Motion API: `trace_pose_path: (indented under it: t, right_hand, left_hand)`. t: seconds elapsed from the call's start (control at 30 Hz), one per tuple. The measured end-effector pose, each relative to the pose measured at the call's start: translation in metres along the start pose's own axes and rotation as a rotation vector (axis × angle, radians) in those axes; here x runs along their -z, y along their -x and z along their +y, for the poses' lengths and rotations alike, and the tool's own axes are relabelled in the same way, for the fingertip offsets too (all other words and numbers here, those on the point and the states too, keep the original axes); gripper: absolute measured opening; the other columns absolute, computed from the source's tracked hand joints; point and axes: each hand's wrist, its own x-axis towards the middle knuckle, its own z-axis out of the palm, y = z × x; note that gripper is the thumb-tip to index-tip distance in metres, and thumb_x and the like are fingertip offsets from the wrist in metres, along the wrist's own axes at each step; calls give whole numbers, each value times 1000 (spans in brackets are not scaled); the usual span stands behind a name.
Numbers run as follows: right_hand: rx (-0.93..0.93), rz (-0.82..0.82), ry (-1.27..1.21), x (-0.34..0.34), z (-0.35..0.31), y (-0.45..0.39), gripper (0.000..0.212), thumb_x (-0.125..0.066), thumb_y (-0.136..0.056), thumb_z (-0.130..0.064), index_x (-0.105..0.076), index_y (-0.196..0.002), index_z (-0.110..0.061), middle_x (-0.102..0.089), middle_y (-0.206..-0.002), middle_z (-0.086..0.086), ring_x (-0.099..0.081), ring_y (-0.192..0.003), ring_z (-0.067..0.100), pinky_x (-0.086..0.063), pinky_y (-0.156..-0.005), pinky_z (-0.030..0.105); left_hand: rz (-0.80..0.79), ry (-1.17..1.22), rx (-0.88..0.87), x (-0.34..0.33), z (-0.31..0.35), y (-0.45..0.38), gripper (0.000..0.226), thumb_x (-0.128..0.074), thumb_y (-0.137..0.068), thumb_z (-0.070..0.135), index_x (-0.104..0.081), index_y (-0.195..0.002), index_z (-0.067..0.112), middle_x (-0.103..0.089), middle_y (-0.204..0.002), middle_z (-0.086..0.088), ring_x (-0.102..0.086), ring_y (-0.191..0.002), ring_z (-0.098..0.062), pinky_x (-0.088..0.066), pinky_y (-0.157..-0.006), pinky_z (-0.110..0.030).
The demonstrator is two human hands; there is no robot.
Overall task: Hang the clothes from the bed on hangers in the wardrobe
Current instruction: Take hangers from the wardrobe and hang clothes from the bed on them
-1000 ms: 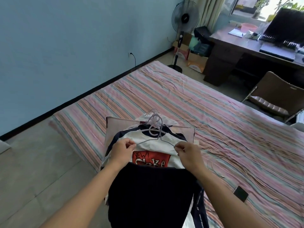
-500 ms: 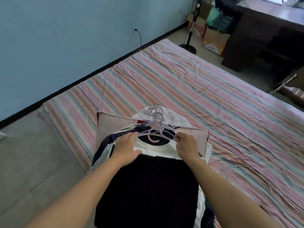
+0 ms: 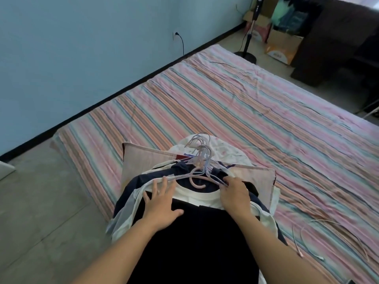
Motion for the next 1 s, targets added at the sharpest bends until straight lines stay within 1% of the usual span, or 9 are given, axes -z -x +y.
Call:
trace_pose_path:
  t: [0.07, 0.17, 0.37, 0.47, 0.57, 0.63, 0.67, 0.83, 1.0]
  right_hand:
    - [48, -2, 0, 7, -7, 10, 36, -60, -95, -22, -62, -129, -9, -60, -128, 11, -50, -124, 30, -37, -105, 38]
    - [155, -26, 32, 23, -28, 28, 39, -64, -93, -28, -62, -129, -12, -62, -128, 7, -51, -123, 27, -40, -102, 37]
    - [383, -233, 174, 70, -89, 80, 35, -62, -89, -33, -66, -120, -17, -66, -114, -1, -60, -104, 21, -50, -86, 36]
    - [502, -251, 239, 92, -120, 117, 15, -62, -87, -34, -58, -96, -23, -54, -88, -9, -50, -81, 17, -39, -68, 32]
    - [585, -235, 287, 112, -153, 158, 27, -61, -88, -37, -63, -109, -22, -54, -91, -10, -50, -81, 13, -40, -69, 30]
    - [636, -234, 306, 125, -176, 187, 38, -62, -88, -39, -63, -123, -23, -63, -104, -8, -56, -89, 12, -47, -77, 29]
    - [654, -236, 317, 130, -188, 203, 41, -62, -89, -39, -63, -126, -22, -65, -112, -6, -59, -96, 13, -49, -81, 30]
    - [754, -256, 400, 147, -239, 285, 37, -61, -88, -40, -63, -122, -24, -66, -119, -5, -60, -108, 17, -53, -89, 40]
    - [876, -284, 446, 149, -287, 370, 38, -63, -89, -42, -63, -123, -24, -68, -118, -4, -64, -104, 15, -55, -89, 39]
  left_hand:
    - [39, 14, -4, 10, 1, 5, 96, -57, -84, 65, -2, -156, 32, 12, -164, 0, 16, -150, -28, 3, -117, -61]
    - [106, -38, -31, 33, 7, 16, 92, -53, -83, 70, -11, -156, 32, -3, -165, -1, 4, -151, -27, 0, -119, -57]
    - [287, 29, -159, 94, 13, 64, 79, -62, -79, 62, -37, -147, 31, -42, -150, 7, -35, -139, -18, -21, -118, -46]
    - [318, 16, -174, 123, 6, 107, 73, -64, -78, 60, -43, -142, 33, -53, -141, 6, -45, -129, -21, -28, -113, -44]
    - [313, -3, -167, 150, -8, 163, 60, -65, -78, 56, -51, -133, 34, -63, -123, 7, -56, -110, -20, -43, -90, -35]
    - [278, 1, -158, 163, -20, 202, 48, -66, -79, 54, -56, -122, 34, -65, -110, 9, -58, -94, -16, -42, -70, -31]
    - [260, 4, -153, 168, -26, 220, 45, -66, -79, 53, -57, -118, 33, -65, -106, 9, -58, -90, -15, -41, -67, -30]
    - [282, 45, -117, 189, -66, 315, 59, -67, -78, 56, -55, -129, 28, -64, -122, 4, -61, -109, -18, -51, -91, -40]
    - [402, 102, -71, 191, -112, 419, 66, -68, -80, 57, -47, -138, 34, -59, -130, 6, -57, -112, -13, -49, -90, -33]
